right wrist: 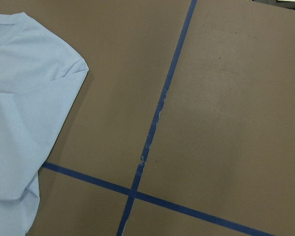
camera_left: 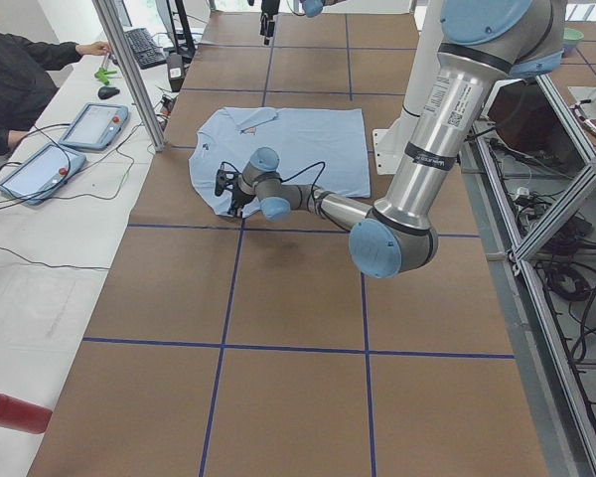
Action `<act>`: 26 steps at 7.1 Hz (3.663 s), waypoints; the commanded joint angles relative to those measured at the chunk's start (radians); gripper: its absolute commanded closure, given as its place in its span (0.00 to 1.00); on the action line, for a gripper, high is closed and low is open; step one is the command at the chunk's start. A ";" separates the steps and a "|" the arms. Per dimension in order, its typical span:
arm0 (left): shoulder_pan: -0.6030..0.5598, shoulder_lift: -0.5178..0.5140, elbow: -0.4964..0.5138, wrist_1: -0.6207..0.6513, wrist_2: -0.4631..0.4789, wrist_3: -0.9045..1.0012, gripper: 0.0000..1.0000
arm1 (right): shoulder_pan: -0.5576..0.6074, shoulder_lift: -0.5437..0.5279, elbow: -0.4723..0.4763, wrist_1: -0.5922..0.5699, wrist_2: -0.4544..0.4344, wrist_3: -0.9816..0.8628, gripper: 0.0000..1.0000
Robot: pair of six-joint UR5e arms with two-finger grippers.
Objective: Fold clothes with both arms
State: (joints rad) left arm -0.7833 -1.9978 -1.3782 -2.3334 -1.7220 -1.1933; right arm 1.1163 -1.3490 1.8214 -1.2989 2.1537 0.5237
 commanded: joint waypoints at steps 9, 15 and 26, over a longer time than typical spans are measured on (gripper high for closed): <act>0.131 -0.314 0.072 0.364 0.053 -0.058 1.00 | -0.001 -0.006 0.016 0.000 0.000 0.007 0.00; 0.131 -0.341 0.093 0.364 0.051 -0.060 1.00 | -0.001 -0.012 0.015 0.000 0.000 0.007 0.00; 0.293 0.173 -0.674 0.378 0.033 -0.323 0.00 | -0.810 -0.148 0.349 0.087 -0.685 1.133 0.03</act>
State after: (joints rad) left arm -0.5555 -1.8950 -1.9570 -1.9537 -1.7123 -1.3989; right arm 0.4437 -1.4355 2.1019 -1.2089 1.5818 1.5005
